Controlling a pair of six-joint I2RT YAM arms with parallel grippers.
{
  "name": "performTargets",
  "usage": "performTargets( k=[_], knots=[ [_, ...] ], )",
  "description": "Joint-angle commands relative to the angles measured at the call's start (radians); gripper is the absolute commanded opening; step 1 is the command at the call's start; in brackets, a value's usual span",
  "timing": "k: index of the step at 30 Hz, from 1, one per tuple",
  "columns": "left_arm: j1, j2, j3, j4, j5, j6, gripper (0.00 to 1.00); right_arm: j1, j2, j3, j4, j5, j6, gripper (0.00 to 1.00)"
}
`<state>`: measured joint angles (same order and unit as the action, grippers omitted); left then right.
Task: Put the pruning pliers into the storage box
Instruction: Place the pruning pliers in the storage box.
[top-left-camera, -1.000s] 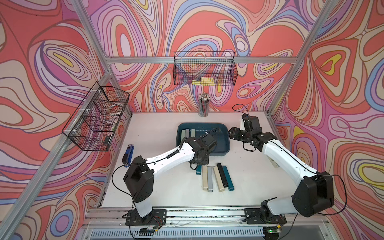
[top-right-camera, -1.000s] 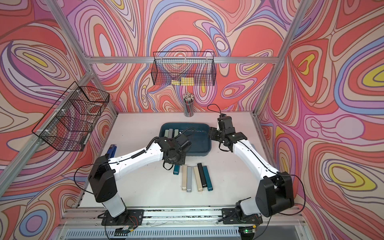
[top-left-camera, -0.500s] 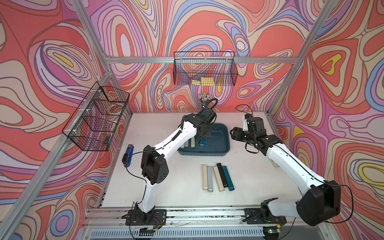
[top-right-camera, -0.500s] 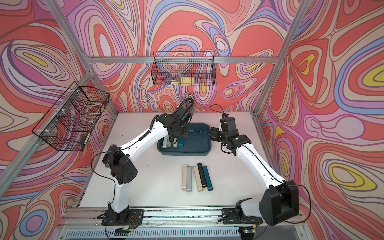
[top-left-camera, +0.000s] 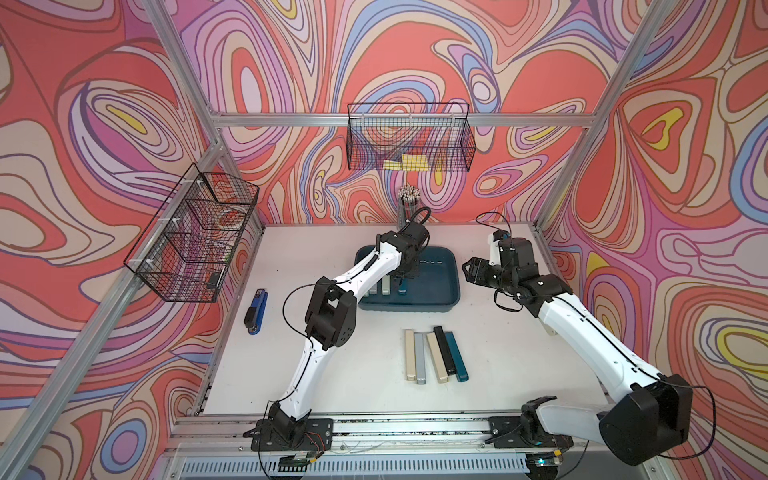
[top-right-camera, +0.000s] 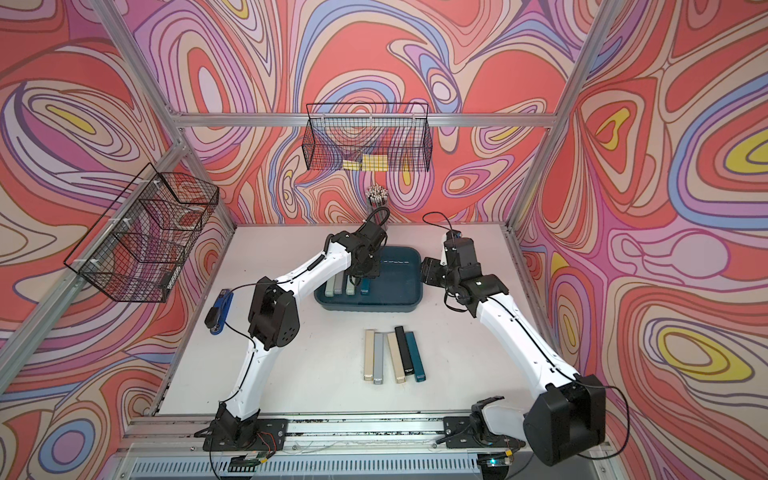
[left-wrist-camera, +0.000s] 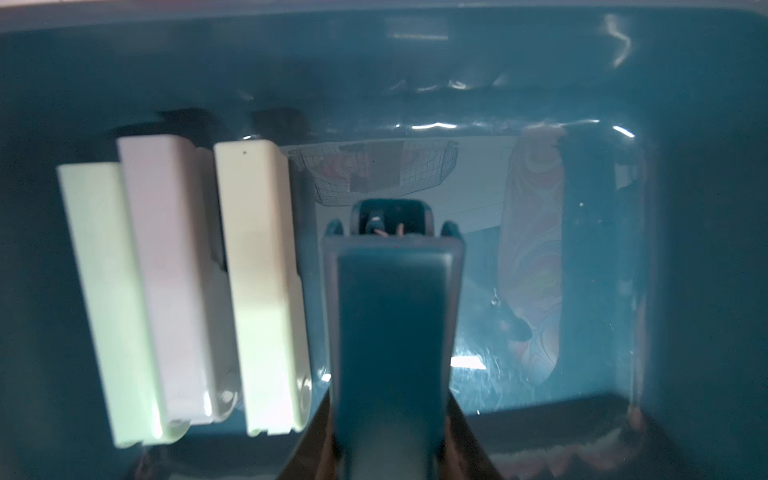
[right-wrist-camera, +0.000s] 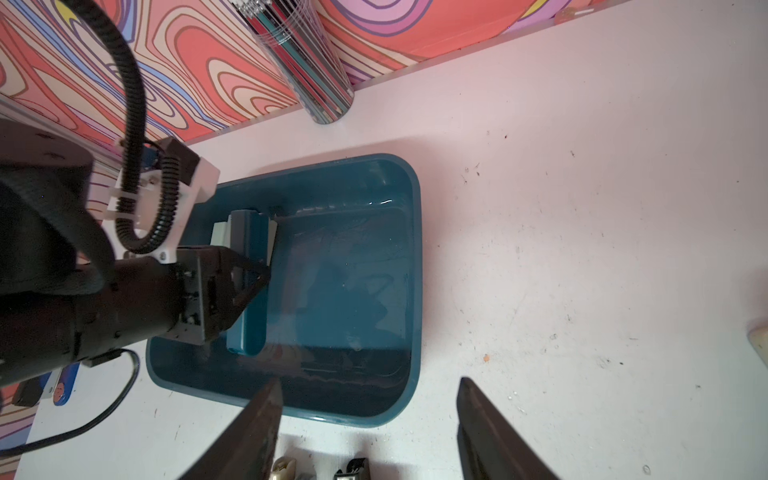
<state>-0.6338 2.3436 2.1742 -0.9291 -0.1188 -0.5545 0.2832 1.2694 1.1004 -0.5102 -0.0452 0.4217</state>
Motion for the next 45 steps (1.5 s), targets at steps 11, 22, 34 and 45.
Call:
performTargets(
  k=[11,22,34,45],
  knots=[
    [0.027,0.131,0.077,0.047,-0.108,-0.024,0.21,0.005,-0.012,-0.034,-0.023,-0.008,0.011,0.67],
    [0.062,0.128,0.026,0.061,-0.142,-0.026,0.22,0.006,0.029,-0.031,-0.002,-0.021,0.016,0.67],
    [0.062,0.125,0.021,0.060,-0.158,-0.009,0.25,0.006,0.052,-0.033,0.010,-0.029,0.022,0.67],
    [0.063,0.075,-0.005,0.063,-0.157,-0.021,0.41,0.007,0.071,-0.009,-0.005,-0.037,0.024,0.69]
  ],
)
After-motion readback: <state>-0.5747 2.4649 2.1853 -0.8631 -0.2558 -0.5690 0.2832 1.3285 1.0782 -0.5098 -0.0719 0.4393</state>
